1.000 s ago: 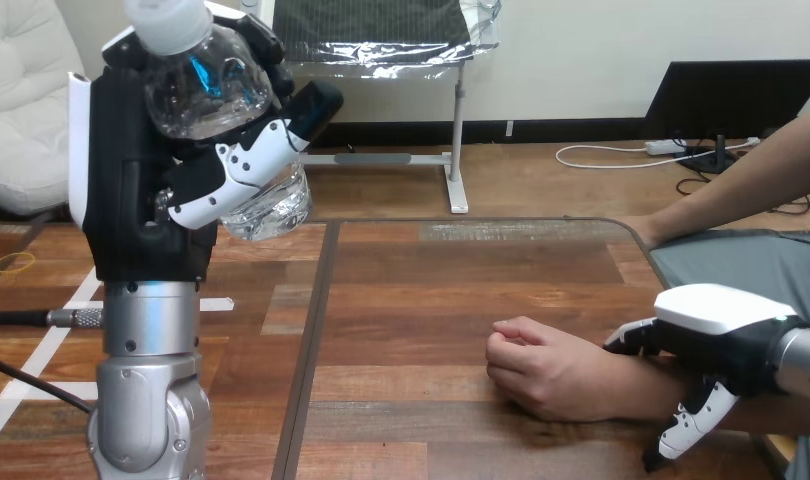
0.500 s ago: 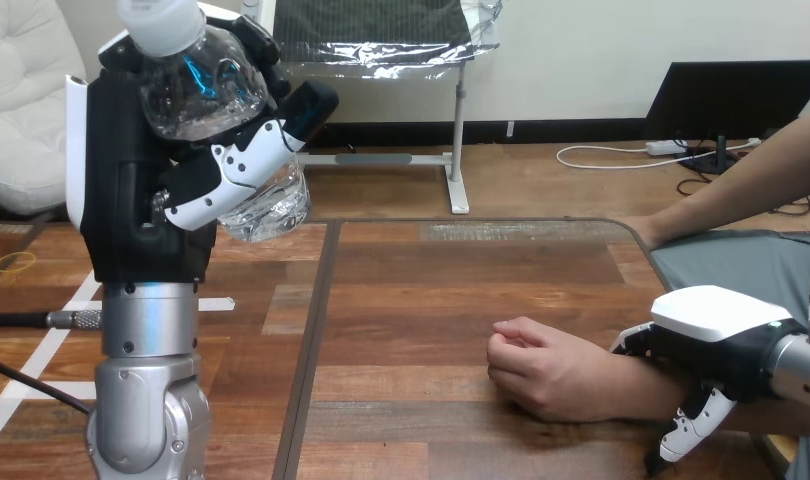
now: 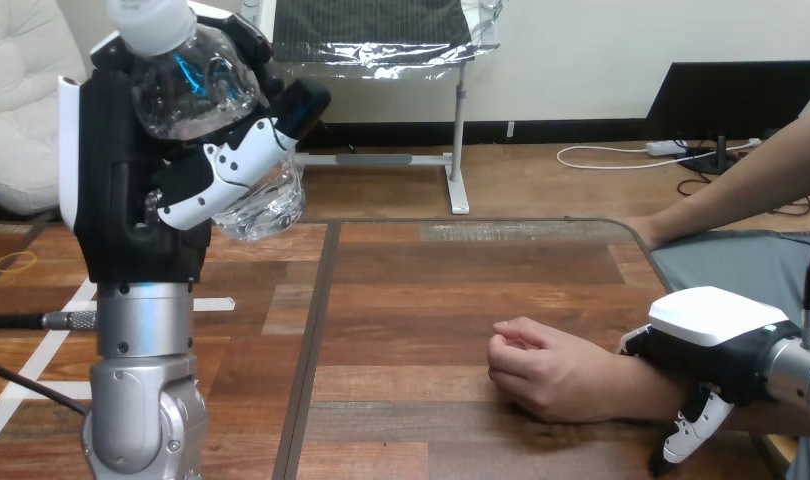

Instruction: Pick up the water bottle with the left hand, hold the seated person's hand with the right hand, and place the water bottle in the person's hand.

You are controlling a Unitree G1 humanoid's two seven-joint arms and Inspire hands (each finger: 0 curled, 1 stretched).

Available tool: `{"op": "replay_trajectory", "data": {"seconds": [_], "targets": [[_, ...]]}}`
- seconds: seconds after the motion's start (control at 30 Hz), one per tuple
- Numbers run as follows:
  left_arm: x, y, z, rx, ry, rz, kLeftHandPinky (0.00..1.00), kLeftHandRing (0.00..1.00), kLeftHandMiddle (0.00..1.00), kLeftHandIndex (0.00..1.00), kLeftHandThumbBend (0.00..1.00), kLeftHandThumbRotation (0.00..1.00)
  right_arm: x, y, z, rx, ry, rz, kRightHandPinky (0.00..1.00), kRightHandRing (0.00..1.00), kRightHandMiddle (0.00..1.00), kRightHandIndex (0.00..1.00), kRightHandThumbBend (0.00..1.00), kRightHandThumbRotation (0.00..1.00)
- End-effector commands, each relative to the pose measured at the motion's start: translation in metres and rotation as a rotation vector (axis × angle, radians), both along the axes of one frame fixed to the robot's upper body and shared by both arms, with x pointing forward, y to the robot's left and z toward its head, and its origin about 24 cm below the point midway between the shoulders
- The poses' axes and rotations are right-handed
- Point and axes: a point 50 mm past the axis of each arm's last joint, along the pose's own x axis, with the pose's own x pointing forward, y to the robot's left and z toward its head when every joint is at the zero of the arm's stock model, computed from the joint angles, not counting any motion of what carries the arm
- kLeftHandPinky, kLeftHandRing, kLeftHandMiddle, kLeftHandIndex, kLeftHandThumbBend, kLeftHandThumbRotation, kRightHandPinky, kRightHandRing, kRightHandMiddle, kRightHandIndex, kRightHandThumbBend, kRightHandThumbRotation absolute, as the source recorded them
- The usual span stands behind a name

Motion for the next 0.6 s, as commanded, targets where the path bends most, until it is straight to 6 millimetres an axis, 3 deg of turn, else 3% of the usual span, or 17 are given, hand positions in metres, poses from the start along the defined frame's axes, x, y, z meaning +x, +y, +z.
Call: {"op": "replay_trajectory", "data": {"seconds": [0.0, 0.57], "targets": [[-0.0005, -0.0014, 0.0134, -0.009, -0.07, -0.003, 0.23, 0.29, 0.35, 0.39, 0.6, 0.0, 0.0067, 0.0054, -0.0049, -0.002, -0.008, -0.012, 0.48, 0.65, 0.69, 0.7, 1.0, 0.29], [-0.0001, 0.0008, 0.0137, -0.022, -0.069, -0.003, 0.22, 0.28, 0.34, 0.39, 0.61, 0.0, 0.0082, 0.0052, -0.0146, -0.021, 0.021, -0.061, 0.38, 0.53, 0.61, 0.6, 1.0, 0.26]]}}
